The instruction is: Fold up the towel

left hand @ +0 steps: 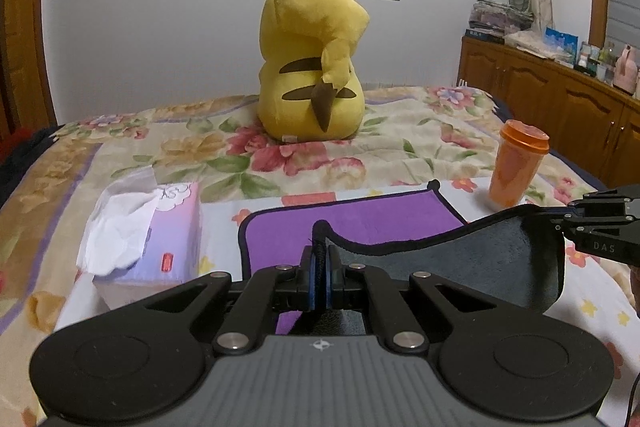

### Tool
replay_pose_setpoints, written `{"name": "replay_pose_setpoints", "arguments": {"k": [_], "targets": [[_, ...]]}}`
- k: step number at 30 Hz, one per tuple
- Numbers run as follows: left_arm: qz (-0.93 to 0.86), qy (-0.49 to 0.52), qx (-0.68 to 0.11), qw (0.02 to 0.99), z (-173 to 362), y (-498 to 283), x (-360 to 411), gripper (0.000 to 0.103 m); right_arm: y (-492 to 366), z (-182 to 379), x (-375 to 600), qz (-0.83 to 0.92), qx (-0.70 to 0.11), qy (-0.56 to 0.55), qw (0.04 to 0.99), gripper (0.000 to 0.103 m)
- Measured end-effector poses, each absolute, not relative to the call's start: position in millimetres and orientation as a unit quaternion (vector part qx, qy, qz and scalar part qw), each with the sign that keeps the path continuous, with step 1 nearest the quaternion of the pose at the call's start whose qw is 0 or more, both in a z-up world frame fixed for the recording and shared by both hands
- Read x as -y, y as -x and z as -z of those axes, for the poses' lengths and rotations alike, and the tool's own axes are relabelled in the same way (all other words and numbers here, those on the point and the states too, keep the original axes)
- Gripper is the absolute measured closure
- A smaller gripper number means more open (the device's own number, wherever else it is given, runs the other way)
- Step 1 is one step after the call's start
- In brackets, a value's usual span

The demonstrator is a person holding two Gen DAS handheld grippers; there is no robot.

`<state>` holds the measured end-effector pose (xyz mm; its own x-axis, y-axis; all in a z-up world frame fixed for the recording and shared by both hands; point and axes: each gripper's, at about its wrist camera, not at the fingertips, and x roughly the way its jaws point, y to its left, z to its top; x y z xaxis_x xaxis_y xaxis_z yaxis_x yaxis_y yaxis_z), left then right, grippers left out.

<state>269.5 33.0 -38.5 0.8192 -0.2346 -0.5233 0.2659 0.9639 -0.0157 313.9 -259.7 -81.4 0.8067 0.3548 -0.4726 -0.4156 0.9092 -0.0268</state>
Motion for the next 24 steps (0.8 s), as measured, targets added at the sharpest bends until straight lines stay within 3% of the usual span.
{"name": "replay_pose_setpoints", "arguments": {"k": [24], "targets": [[0.125, -0.026, -0.244, 0.961, 42.0, -306.5, -37.6, 0.095, -343.2, 80.0, 264.1, -0.196, -0.215, 0.084, 0.953, 0.099]]}}
